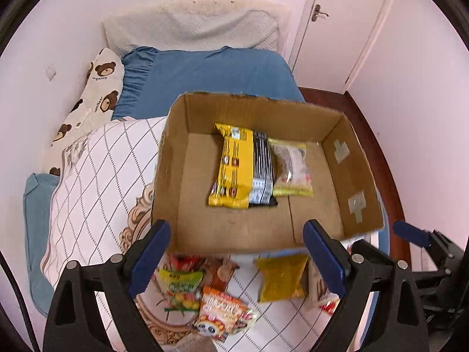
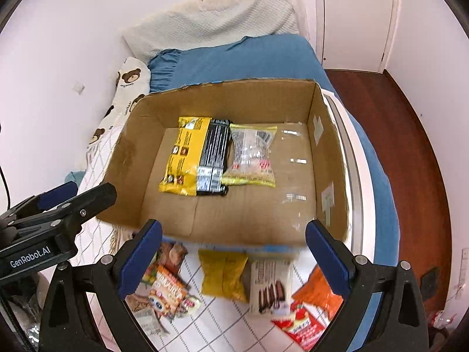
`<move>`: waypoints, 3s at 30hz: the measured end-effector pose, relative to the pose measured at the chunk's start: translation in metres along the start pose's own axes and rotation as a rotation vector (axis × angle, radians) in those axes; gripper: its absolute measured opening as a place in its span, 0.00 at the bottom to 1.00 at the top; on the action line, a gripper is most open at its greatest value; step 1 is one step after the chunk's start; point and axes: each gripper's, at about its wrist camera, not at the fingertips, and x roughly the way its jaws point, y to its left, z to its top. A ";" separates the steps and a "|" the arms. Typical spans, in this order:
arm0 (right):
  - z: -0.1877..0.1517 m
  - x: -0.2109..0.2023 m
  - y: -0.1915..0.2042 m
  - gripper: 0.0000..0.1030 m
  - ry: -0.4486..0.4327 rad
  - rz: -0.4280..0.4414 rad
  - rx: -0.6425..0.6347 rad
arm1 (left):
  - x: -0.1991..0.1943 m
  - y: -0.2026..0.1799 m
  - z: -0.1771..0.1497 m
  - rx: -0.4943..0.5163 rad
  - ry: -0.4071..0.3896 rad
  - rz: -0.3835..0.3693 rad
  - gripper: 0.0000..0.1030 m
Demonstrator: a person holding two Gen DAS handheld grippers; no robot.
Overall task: Organize snacks
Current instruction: 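Grasp the orange seed bag with the left gripper while the right grasps the red spicy strip pack, then lower both packs into the box beside the others and release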
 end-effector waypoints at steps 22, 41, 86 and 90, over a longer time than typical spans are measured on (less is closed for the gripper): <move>-0.175 0.117 -0.101 0.89 0.431 -0.154 -0.102 | 0.142 0.011 -0.162 0.181 0.402 0.106 0.80; -0.230 0.094 -0.079 0.79 0.441 0.003 0.060 | 0.154 0.035 -0.199 -0.060 0.515 0.020 0.59; -0.163 -0.032 -0.054 0.48 0.179 0.133 0.097 | 0.021 -0.040 -0.151 -0.121 0.286 -0.197 0.54; -0.112 -0.054 -0.047 0.48 0.095 0.154 0.091 | 0.007 -0.037 -0.097 -0.094 0.205 -0.187 0.54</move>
